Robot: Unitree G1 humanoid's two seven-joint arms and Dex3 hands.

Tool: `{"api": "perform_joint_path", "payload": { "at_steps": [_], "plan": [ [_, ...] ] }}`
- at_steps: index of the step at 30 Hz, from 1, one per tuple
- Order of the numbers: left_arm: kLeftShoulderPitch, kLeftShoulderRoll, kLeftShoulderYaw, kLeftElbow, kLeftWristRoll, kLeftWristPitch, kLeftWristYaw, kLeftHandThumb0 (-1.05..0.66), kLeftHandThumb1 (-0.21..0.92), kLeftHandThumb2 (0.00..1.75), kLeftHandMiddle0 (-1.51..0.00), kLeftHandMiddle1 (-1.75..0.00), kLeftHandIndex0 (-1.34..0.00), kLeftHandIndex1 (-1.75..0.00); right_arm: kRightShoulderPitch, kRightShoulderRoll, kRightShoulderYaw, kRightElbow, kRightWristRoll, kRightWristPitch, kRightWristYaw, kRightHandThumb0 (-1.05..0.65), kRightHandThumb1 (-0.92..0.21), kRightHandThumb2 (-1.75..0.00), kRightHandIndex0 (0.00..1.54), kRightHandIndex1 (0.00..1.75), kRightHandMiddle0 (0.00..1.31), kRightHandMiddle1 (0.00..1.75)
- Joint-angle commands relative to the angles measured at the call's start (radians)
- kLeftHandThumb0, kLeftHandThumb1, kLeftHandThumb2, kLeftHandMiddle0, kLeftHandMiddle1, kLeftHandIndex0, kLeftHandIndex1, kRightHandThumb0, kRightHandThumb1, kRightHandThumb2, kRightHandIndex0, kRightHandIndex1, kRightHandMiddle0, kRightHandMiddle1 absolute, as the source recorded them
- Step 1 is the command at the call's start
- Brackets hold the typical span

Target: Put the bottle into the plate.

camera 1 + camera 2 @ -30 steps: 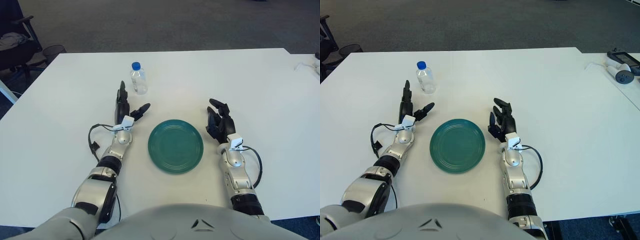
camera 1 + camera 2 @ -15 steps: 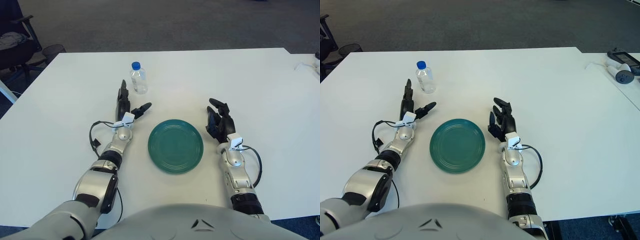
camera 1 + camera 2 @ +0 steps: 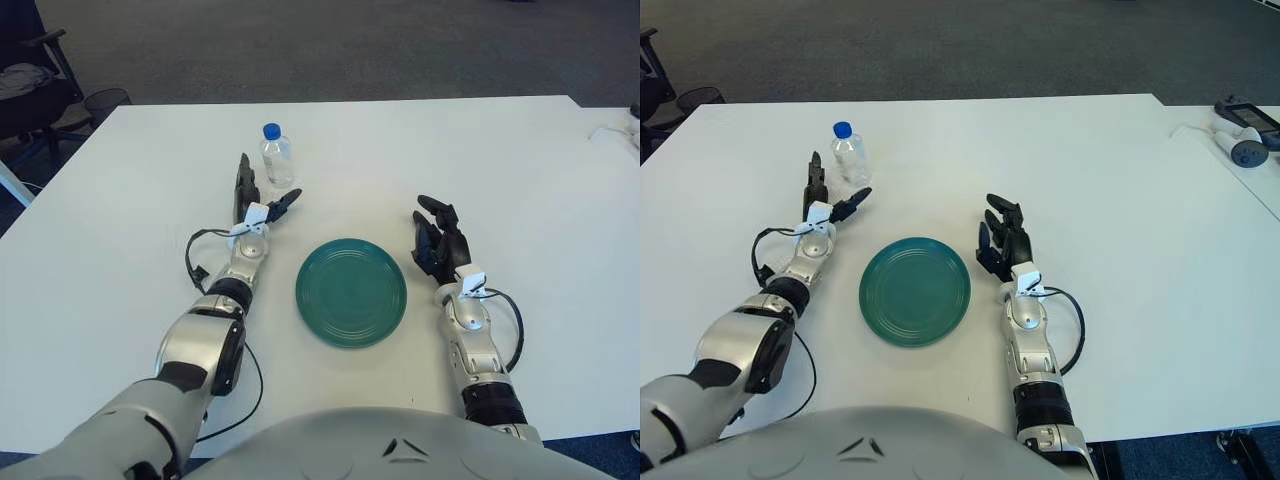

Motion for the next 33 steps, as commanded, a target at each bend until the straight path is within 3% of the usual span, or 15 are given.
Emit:
{"api": "perform_joint_path", "payload": {
  "at_steps": [1, 33],
  "plan": [
    [-0.03, -0.007, 0.019, 0.02, -0.02, 0.023, -0.001, -1.05, 0.78, 0.02, 0.0, 0.0, 0.0, 0.0, 0.032, 0.0, -0.009, 0.06, 0.015, 0.045, 0.004, -0.64, -0.92, -0.69, 0.4, 0.02, 0.0, 0.86],
    [-0.077, -0.066, 0.069, 0.061, -0.053, 0.069, 0.062, -1.05, 0.87, 0.06, 0.0, 0.0, 0.0, 0.0, 0.019, -0.007, -0.016, 0.1, 0.013, -0.018, 0.036, -0.64, -0.92, -0.69, 0.42, 0.02, 0.0, 0.9]
  ]
}}
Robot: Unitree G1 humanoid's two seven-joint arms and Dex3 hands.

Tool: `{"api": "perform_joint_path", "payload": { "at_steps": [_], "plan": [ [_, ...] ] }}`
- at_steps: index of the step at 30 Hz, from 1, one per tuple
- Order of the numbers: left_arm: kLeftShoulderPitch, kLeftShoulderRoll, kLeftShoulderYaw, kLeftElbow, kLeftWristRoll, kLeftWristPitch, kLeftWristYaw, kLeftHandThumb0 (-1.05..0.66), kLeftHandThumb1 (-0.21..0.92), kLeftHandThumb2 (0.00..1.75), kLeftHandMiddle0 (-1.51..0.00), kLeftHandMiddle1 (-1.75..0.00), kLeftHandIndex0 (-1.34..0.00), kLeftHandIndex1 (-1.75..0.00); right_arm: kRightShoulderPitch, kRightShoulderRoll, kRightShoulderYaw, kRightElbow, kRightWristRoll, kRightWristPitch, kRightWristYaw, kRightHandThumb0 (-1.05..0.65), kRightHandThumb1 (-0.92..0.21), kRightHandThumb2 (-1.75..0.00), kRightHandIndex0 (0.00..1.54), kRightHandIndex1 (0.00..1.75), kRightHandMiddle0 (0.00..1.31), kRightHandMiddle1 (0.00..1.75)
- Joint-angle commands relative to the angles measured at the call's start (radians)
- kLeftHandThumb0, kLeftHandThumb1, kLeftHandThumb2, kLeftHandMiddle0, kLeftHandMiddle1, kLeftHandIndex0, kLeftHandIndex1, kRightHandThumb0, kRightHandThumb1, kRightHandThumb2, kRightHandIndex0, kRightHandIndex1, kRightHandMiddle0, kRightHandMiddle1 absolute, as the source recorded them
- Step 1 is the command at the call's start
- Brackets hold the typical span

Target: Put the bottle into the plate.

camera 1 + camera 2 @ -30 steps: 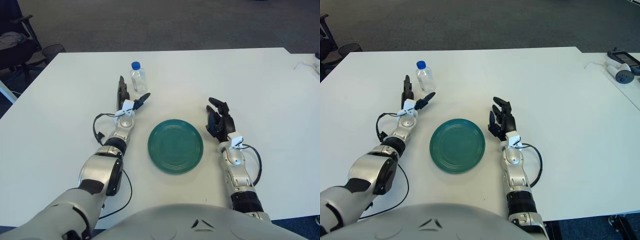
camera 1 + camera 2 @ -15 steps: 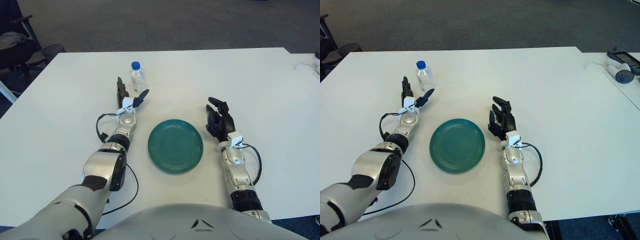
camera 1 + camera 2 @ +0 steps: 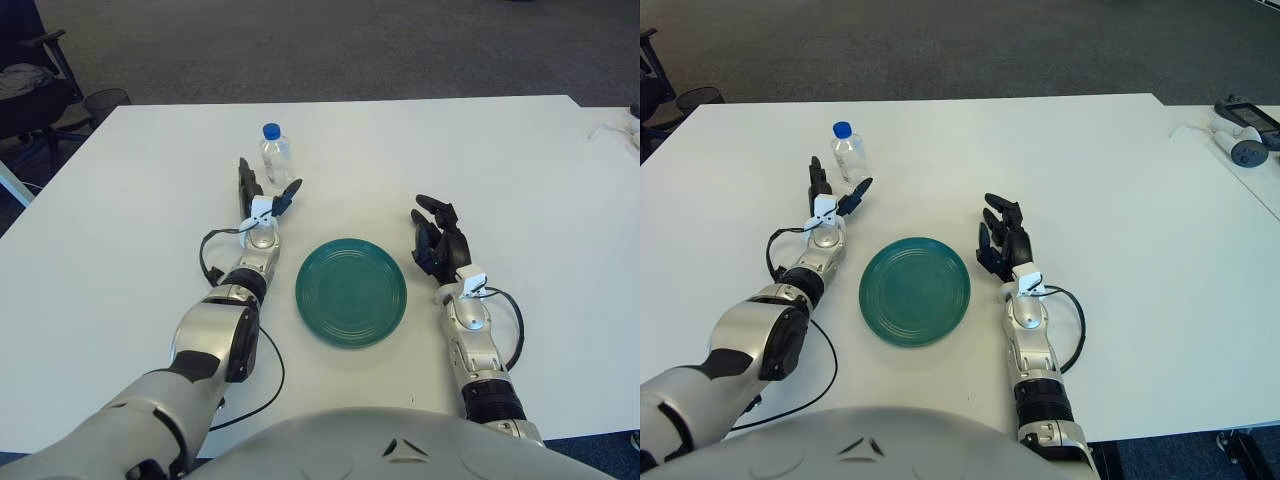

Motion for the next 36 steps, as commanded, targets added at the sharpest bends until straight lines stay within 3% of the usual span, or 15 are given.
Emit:
{"api": "perform_joint_path", "payload": {
  "at_steps": [1, 24, 36],
  "plan": [
    [-0.027, 0.002, 0.004, 0.013, -0.004, 0.012, 0.007, -1.05, 0.88, 0.06, 0.0, 0.0, 0.0, 0.0, 0.035, -0.004, -0.005, 0.051, 0.012, 0.045, 0.005, -0.64, -0.92, -0.69, 0.42, 0.02, 0.0, 0.9],
    [-0.069, 0.0, -0.025, 0.066, 0.026, 0.059, -0.022, -1.05, 0.89, 0.05, 0.0, 0.0, 0.0, 0.0, 0.022, -0.002, -0.006, 0.066, 0.009, 0.043, 0.001, -0.66, -0.92, -0.7, 0.42, 0.03, 0.0, 0.92],
    [-0.119, 0.031, -0.034, 0.094, 0.049, 0.139, -0.024, -1.05, 0.9, 0.05, 0.0, 0.0, 0.0, 0.0, 0.021, -0.004, -0.011, 0.089, 0.02, 0.026, 0.013, -0.66, -0.92, -0.73, 0.43, 0.03, 0.0, 0.93]
  ]
}}
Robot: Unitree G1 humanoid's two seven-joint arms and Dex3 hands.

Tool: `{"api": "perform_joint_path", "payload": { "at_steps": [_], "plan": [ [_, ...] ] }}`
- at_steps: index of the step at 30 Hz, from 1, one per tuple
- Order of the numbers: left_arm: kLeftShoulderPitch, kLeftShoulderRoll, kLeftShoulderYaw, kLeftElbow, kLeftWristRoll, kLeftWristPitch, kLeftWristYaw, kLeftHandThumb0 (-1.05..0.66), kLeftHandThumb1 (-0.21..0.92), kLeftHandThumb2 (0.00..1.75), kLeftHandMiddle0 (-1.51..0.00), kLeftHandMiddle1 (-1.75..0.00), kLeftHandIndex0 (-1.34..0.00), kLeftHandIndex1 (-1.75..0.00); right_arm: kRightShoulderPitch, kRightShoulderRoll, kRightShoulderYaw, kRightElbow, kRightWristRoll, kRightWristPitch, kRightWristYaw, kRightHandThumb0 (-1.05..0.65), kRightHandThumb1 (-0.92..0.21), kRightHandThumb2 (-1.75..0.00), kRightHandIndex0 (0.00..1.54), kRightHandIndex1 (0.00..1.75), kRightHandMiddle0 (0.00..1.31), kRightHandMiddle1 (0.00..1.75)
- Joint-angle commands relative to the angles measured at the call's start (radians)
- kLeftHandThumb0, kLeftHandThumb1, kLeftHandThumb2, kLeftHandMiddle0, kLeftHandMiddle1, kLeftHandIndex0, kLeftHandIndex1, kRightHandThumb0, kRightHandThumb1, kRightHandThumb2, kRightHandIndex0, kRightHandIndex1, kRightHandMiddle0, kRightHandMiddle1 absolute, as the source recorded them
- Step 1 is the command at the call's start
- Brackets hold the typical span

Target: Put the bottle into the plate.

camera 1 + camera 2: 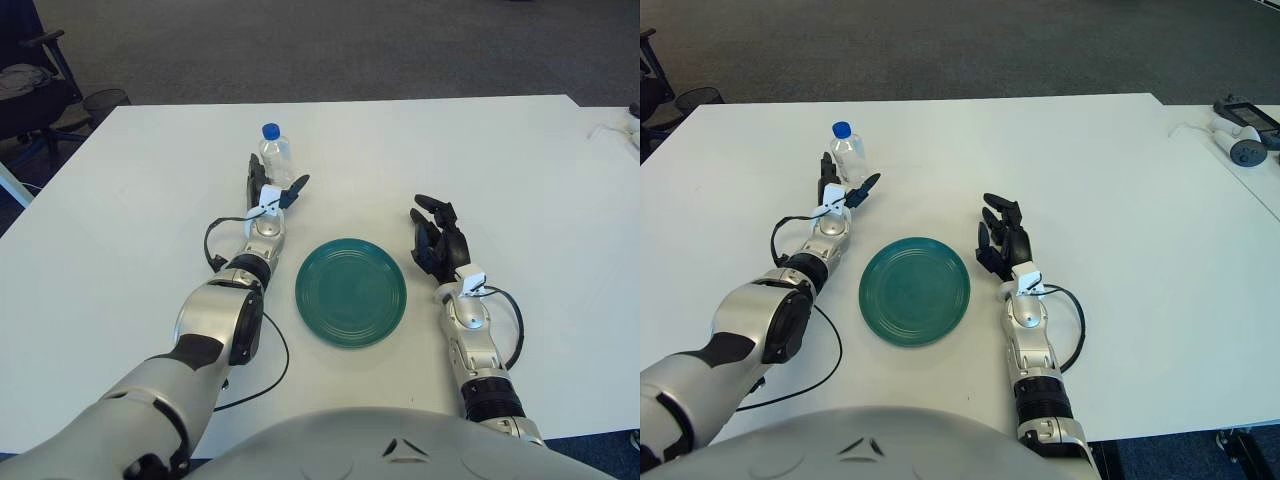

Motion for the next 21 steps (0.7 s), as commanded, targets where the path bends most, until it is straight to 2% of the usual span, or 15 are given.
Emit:
{"api": "perform_joint_path", "payload": {
  "at_steps": [1, 21],
  "plan": [
    [-0.028, 0.023, -0.01, 0.015, 0.021, 0.028, 0.008, -1.05, 0.9, 0.05, 0.0, 0.0, 0.0, 0.0, 0.031, -0.003, -0.007, 0.067, 0.02, 0.046, 0.009, -0.66, -0.92, -0.73, 0.43, 0.03, 0.0, 0.93],
    [-0.079, 0.067, 0.003, 0.042, 0.038, 0.104, -0.022, -1.05, 0.92, 0.07, 0.0, 0.0, -0.01, -0.01, 0.026, 0.001, -0.016, 0.101, 0.033, 0.017, 0.01, -0.64, -0.92, -0.74, 0.45, 0.04, 0.0, 0.94]
  ]
}}
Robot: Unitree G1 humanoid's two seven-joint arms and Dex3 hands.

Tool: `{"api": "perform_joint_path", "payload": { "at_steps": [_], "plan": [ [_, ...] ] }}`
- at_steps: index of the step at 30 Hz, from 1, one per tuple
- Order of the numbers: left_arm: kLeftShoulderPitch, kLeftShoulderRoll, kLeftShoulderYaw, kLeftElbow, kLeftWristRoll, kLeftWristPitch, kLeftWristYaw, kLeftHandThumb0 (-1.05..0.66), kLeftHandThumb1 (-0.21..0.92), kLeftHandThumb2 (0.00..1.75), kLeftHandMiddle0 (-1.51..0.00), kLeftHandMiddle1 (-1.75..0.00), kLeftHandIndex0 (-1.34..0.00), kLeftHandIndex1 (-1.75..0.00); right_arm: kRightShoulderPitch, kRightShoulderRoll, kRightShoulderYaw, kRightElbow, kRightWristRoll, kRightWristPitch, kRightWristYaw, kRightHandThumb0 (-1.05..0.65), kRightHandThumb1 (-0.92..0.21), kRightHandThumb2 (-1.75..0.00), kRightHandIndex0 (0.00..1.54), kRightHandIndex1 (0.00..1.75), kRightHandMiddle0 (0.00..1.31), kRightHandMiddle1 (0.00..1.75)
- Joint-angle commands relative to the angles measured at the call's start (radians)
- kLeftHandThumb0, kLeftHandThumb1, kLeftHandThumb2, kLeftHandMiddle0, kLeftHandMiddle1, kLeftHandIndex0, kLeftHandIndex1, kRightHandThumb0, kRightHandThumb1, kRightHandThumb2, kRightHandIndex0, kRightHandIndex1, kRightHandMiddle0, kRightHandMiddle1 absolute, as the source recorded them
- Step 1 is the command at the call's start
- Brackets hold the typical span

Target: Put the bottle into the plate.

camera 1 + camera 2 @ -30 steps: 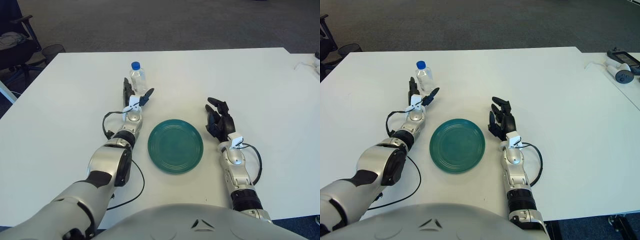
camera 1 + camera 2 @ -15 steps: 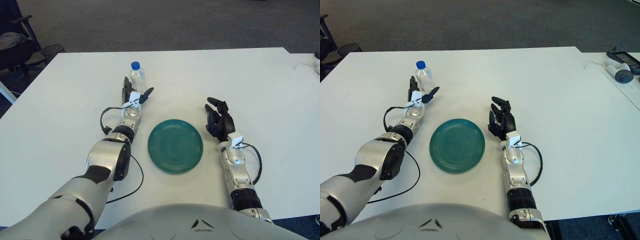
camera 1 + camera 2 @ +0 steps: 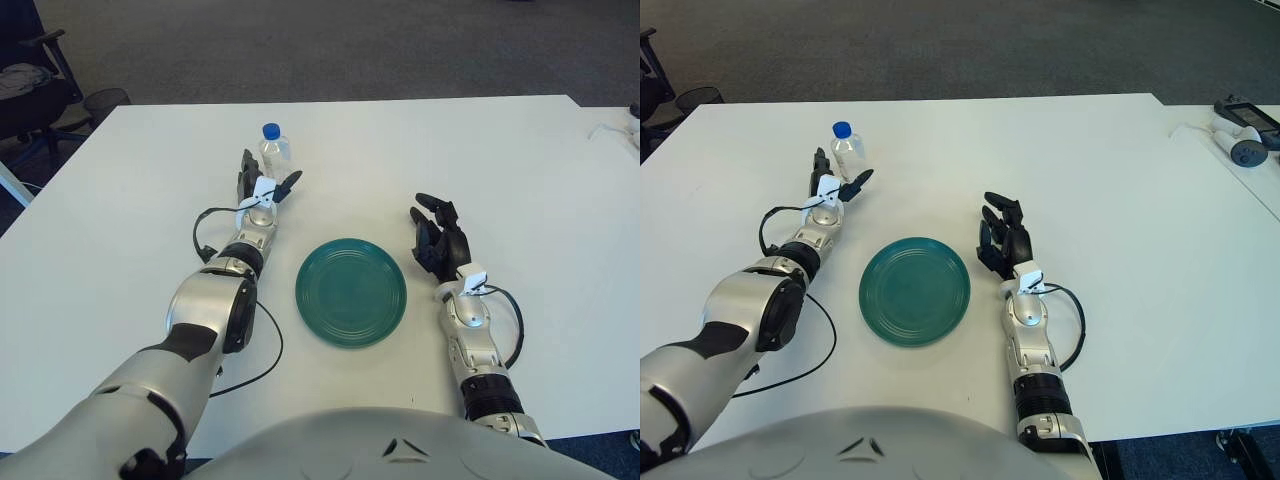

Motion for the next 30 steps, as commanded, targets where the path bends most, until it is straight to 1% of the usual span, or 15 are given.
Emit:
{"api": "perform_joint_path", "payload": {
  "at_steps": [1, 7, 27, 30],
  "plan": [
    [-0.022, 0.018, 0.009, 0.014, 0.006, 0.032, -0.006, -1.05, 0.92, 0.07, 0.0, 0.0, -0.01, -0.01, 0.045, 0.0, -0.005, 0.065, 0.008, 0.045, 0.001, -0.64, -0.92, -0.75, 0.45, 0.04, 0.0, 0.94],
    [-0.027, 0.022, 0.026, 0.016, 0.003, 0.058, -0.009, -1.05, 0.92, 0.07, -0.01, 0.0, -0.01, -0.01, 0.047, -0.002, -0.005, 0.072, 0.005, 0.039, -0.004, -0.63, -0.92, -0.76, 0.45, 0.04, 0.0, 0.91],
    [-0.021, 0.01, 0.044, 0.021, 0.016, 0.088, 0.003, -1.05, 0.91, 0.05, -0.08, -0.04, -0.04, -0.05, 0.043, -0.008, -0.023, 0.099, 0.02, 0.022, 0.0, -0.61, -0.92, -0.76, 0.45, 0.04, 0.0, 0.9],
    [-0.02, 0.007, 0.045, 0.021, 0.018, 0.086, 0.002, -1.05, 0.92, 0.03, -0.1, -0.03, -0.01, -0.14, 0.043, -0.008, -0.025, 0.1, 0.021, 0.016, 0.001, -0.61, -0.92, -0.76, 0.45, 0.04, 0.0, 0.91]
  ]
}}
